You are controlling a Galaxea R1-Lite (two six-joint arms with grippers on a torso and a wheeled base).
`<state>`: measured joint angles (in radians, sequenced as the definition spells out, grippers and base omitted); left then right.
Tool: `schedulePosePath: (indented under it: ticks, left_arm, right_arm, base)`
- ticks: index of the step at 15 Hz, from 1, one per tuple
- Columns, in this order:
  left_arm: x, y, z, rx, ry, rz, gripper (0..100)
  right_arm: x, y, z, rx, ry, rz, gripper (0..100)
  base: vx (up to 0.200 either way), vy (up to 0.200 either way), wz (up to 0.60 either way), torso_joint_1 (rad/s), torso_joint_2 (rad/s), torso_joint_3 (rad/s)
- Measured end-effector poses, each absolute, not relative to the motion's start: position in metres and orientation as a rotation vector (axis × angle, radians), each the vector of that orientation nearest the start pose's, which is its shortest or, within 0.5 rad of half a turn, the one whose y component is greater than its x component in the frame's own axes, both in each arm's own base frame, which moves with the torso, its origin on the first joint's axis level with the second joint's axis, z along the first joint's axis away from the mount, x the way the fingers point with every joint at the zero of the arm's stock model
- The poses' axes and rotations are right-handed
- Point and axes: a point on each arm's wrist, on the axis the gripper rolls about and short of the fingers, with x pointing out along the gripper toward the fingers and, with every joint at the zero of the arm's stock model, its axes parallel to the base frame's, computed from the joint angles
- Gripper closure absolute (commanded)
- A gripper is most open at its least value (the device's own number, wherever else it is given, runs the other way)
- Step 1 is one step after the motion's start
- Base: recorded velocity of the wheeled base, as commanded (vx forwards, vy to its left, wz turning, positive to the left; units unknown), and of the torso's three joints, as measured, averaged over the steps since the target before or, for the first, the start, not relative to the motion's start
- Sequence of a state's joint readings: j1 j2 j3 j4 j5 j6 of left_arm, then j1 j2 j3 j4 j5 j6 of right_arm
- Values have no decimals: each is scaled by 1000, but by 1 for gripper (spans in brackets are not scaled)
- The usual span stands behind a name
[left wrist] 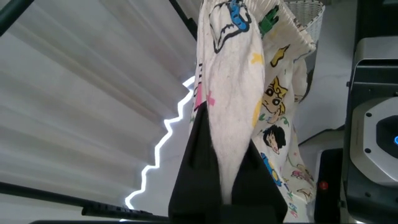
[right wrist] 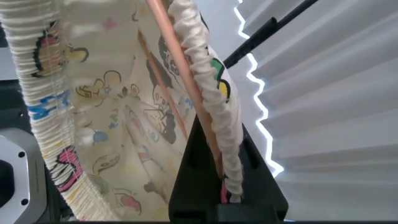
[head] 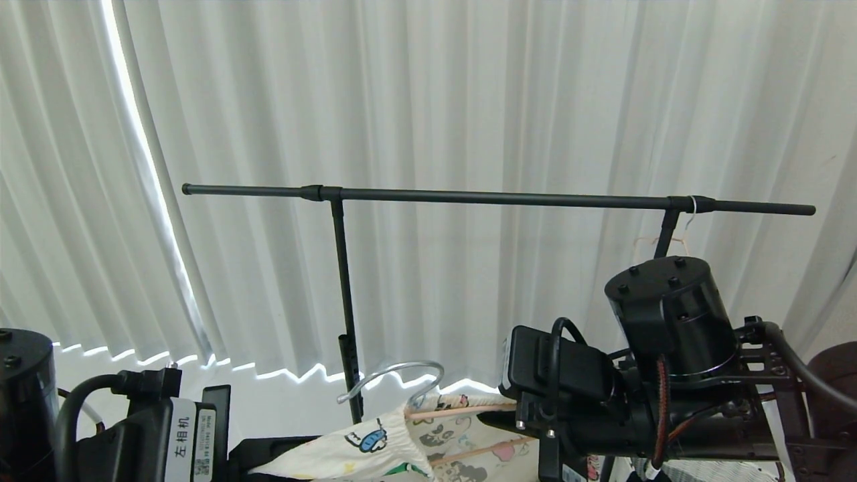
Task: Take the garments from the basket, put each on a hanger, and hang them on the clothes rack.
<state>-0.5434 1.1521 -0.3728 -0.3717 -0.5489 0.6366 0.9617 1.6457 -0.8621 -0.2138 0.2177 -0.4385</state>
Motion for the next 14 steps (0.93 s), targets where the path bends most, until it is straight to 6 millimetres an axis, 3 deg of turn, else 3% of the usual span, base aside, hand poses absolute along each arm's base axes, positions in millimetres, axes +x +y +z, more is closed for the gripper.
schedulePosePath:
  ticks: [7,14]
  left_arm:
    - [118,-83,161,561,89,-1166,0]
    - [117,-63,153,544,138,-1049,0]
  right_arm:
    - [161,226,177,-588,297,1233,100]
    - [171,176,168,-602,348,1099,100]
  base:
    - [0,0,0,0,0,0]
    - [0,0,0,0,0,0]
